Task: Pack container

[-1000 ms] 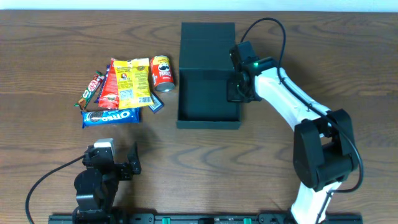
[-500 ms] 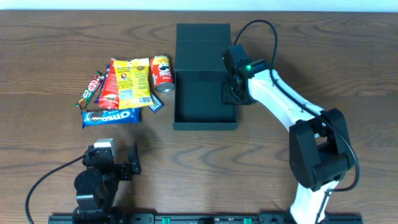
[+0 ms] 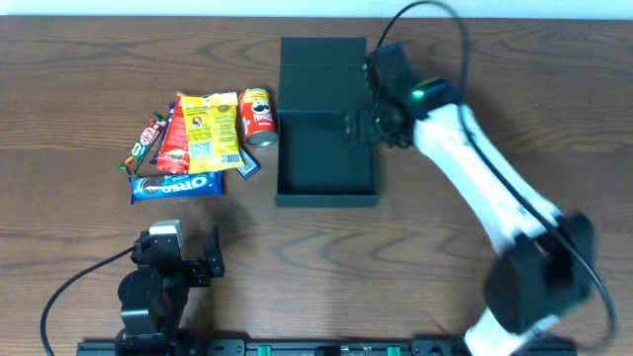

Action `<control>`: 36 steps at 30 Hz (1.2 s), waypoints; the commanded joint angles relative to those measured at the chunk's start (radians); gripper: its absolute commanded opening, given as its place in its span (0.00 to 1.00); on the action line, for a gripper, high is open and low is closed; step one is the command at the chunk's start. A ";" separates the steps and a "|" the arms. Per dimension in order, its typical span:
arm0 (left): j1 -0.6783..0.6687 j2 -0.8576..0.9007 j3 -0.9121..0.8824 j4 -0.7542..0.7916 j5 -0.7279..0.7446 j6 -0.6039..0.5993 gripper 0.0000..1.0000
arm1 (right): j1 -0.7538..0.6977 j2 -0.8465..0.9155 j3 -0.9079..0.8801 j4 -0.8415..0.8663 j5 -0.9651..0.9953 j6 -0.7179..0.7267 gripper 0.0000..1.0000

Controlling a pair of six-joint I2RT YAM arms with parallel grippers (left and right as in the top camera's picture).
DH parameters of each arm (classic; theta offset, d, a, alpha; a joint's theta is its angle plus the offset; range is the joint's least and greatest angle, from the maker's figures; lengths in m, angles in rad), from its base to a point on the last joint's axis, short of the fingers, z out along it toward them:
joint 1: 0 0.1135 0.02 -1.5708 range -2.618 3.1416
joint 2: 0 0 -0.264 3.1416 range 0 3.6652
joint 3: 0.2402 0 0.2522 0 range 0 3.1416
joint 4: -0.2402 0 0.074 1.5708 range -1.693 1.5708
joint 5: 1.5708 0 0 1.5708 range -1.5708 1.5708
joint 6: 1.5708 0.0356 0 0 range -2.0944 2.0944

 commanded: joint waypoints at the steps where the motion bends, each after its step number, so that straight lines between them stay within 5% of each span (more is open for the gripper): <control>1: 0.006 -0.006 -0.016 0.000 -0.003 -0.015 0.95 | -0.006 -0.142 0.033 0.006 0.014 -0.060 0.99; 11: 0.006 -0.006 -0.016 0.005 0.000 -0.024 0.95 | -0.006 -0.357 0.033 -0.093 -0.030 -0.148 0.99; 18: 0.006 -0.006 -0.010 -0.015 0.394 -0.460 0.96 | -0.004 -0.393 0.033 -0.209 -0.043 -0.170 0.99; 23: 0.006 -0.006 -0.010 -0.003 0.413 -0.600 0.95 | -0.003 -0.393 0.033 -0.255 -0.043 -0.170 0.99; 28: 0.006 -0.003 -0.002 0.180 0.570 -0.515 0.96 | -0.003 -0.393 0.033 -0.267 -0.058 -0.203 0.99; 36: 0.006 0.204 0.187 0.163 0.319 -0.310 0.96 | -0.003 -0.392 0.031 -0.229 -0.089 -0.311 0.99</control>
